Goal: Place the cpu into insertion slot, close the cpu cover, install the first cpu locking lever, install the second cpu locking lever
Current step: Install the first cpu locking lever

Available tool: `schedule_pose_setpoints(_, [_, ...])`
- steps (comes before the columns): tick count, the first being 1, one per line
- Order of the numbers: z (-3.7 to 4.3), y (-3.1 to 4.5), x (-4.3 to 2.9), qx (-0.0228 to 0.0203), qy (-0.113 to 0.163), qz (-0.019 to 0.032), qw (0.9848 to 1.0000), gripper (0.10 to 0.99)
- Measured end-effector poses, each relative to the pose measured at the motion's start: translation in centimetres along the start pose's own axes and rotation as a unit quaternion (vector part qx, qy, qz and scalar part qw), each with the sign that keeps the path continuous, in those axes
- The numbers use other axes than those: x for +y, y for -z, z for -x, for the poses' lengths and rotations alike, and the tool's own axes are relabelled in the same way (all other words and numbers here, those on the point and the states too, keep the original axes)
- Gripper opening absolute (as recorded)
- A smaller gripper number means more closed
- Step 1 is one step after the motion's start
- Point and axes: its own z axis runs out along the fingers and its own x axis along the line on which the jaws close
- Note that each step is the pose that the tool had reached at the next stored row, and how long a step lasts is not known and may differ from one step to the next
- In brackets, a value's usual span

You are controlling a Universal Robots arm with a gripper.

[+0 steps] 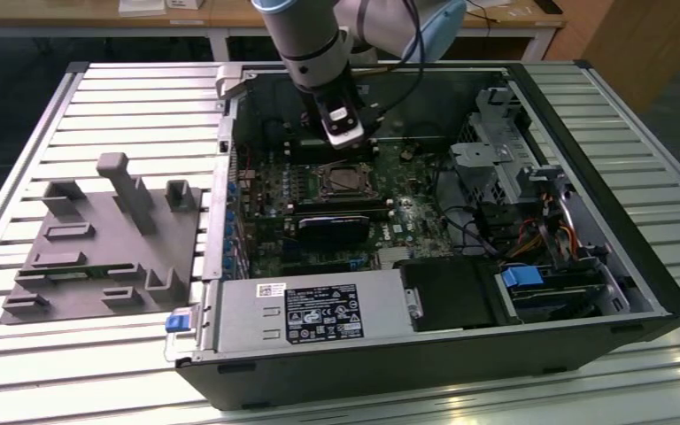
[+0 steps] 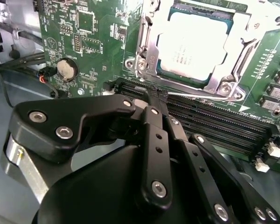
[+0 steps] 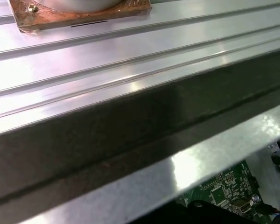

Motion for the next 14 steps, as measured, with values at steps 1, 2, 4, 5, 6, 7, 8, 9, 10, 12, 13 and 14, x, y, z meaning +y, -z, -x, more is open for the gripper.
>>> schedule_pose_setpoints(1, [-0.01,-0.05,-0.01,-0.0002,-0.001,-0.0003,1.0,0.102])
schedule_pose_setpoints(2, [-0.03,-0.1,-0.02,-0.0003,-0.001,-0.0004,1.0,0.102])
schedule_pose_setpoints(4, [-0.06,-0.21,-0.05,-0.0005,-0.002,-0.0006,1.0,0.102])
schedule_pose_setpoints(5, [-0.08,-0.27,-0.06,-0.0006,-0.002,-0.0007,1.0,0.102])
schedule_pose_setpoints(6, [-0.09,-0.32,-0.08,-0.0007,-0.003,-0.0009,1.0,0.102])
schedule_pose_setpoints(7, [-0.11,-0.38,-0.09,-0.0008,-0.003,-0.0012,1.0,0.102])
schedule_pose_setpoints(8, [-0.12,-0.43,-0.1,-0.001,-0.003,-0.0015,1.0,0.102])
schedule_pose_setpoints(9, [-0.14,-0.47,-0.11,-0.0012,-0.004,-0.002,1.0,0.102])
schedule_pose_setpoints(10, [-0.15,-0.51,-0.12,-0.0015,-0.004,-0.0026,1.0,0.102])
schedule_pose_setpoints(12, [-0.17,-0.58,-0.14,-0.002,-0.004,-0.0037,1.0,0.102])
schedule_pose_setpoints(13, [-0.18,-0.62,-0.15,-0.0023,-0.004,-0.0043,1.0,0.102])
schedule_pose_setpoints(14, [-0.19,-0.66,-0.16,-0.0025,-0.005,-0.0048,1.0,0.102])
